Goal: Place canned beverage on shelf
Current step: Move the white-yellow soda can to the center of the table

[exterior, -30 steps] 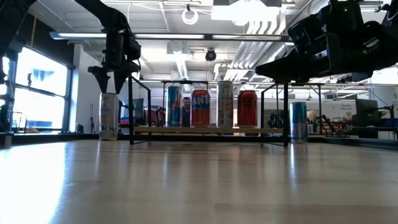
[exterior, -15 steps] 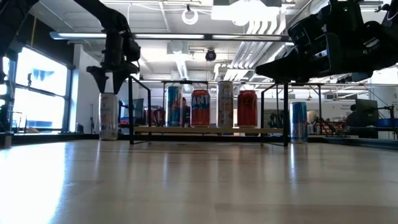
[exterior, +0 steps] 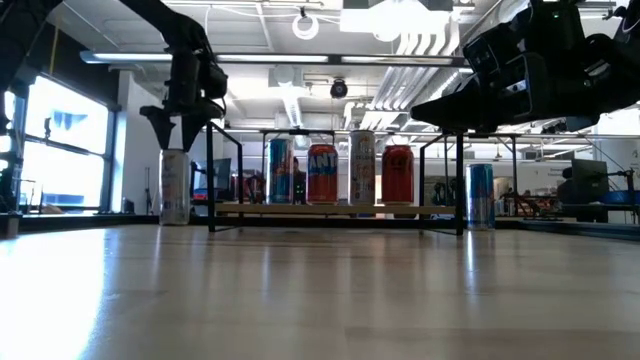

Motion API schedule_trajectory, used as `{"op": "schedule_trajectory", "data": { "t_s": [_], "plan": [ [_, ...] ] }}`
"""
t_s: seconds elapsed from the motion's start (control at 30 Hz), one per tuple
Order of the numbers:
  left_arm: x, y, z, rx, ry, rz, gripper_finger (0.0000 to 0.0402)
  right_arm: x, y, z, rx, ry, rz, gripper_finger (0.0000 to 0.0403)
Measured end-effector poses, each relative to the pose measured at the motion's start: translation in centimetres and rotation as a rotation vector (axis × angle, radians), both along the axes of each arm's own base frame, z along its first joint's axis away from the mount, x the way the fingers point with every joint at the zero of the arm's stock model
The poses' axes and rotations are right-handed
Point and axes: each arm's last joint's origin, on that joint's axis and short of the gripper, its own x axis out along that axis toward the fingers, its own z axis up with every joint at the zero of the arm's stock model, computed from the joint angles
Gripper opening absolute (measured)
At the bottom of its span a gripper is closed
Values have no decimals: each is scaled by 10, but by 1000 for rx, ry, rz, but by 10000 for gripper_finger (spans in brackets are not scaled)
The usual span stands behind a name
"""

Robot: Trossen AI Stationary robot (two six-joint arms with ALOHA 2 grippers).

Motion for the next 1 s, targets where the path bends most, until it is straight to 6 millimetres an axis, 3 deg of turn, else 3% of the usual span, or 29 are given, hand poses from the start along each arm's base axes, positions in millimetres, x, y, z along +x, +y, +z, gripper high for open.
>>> {"op": "schedule_trajectory", "data": {
  "t_s": [0.6,1.0],
  "plan": [
    [1,-6,6,13,6,-9,280,0,0,-1,1,12,0,0],
    [3,3,-6,-9,11,6,280,0,0,-1,2,15,0,0]
  ]
}}
